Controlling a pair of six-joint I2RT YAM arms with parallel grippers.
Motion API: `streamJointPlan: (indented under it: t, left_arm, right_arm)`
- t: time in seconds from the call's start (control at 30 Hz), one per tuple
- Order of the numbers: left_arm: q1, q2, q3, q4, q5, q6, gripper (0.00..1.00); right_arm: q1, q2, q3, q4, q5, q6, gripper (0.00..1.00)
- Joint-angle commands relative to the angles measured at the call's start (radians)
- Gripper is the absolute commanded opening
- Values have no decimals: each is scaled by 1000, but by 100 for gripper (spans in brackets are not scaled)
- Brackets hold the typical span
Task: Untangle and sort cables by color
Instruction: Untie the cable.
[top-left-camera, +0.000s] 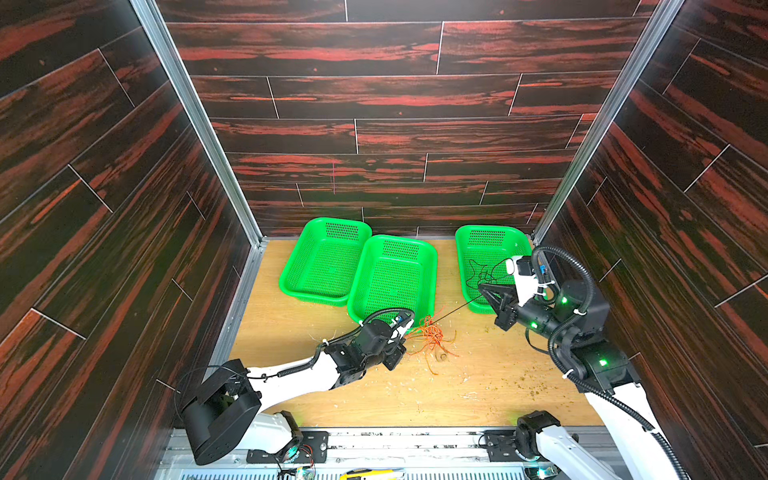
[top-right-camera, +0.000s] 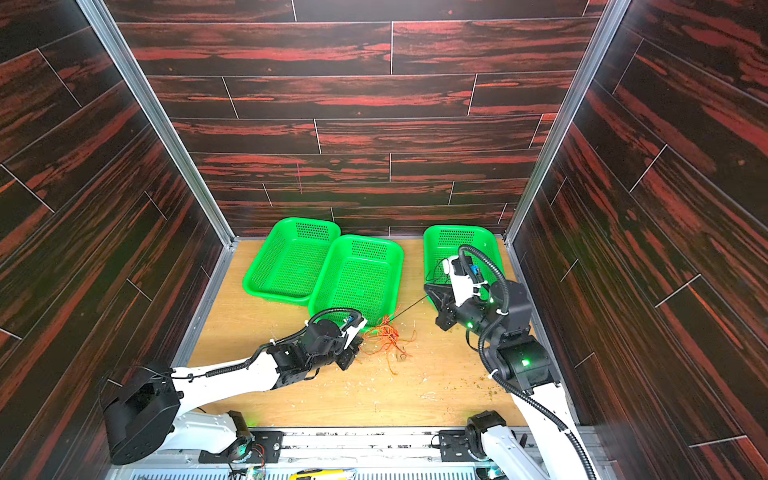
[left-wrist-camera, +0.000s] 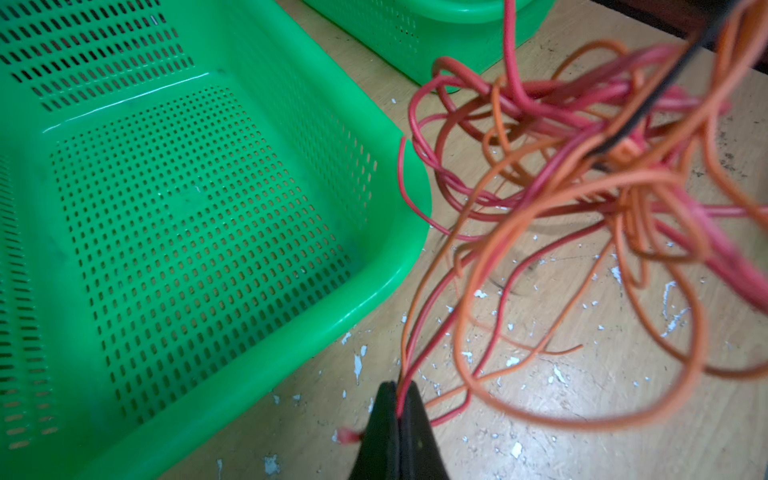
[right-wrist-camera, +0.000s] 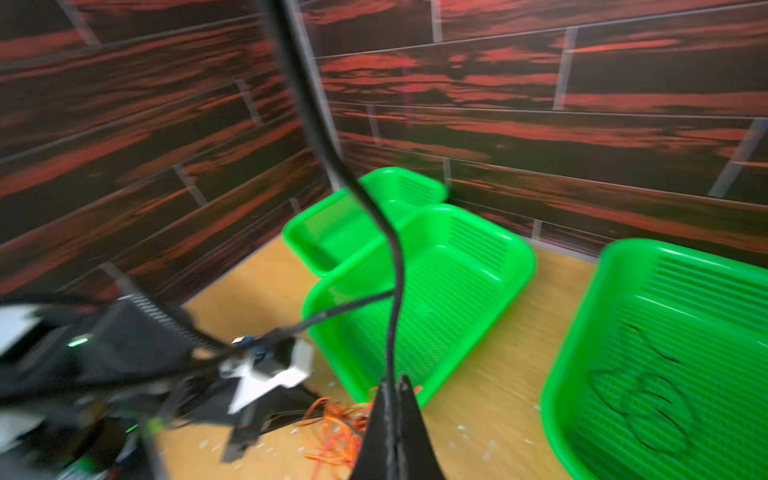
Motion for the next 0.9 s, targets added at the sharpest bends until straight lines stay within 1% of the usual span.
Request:
streamJointPlan:
  t: [0.0, 0.03, 0.1, 0.2, 0.33, 0.5, 0.67, 0.87]
  left_arm:
    - [5, -22, 29, -74, 32, 19, 0]
    - [3, -20, 50, -91, 38, 26, 0]
    - [1, -12, 81, -132, 27, 35, 0]
    - [3, 5, 70, -169, -25, 40, 0]
    - [7, 29, 15, -158, -77, 13, 0]
    - [12, 58, 0, -155, -111, 3, 0]
    - [28, 91, -14, -153, -114, -7, 0]
    - [51, 109, -38, -140, -108, -18, 0]
  right_arm:
    - [-6, 83, 35, 8, -171, 10, 0]
    - [-5, 102, 32, 8, -175, 26, 0]
    - [-5, 89, 23, 34, -143, 40, 0]
    - [-13, 9, 3, 101, -30, 48, 0]
    - [-71, 18, 88, 10, 73, 57, 0]
    - [-109, 4, 120, 0, 170, 74, 0]
    - [-146, -10, 178, -21, 226, 66, 0]
    - [-167, -8, 282, -95, 311, 4, 0]
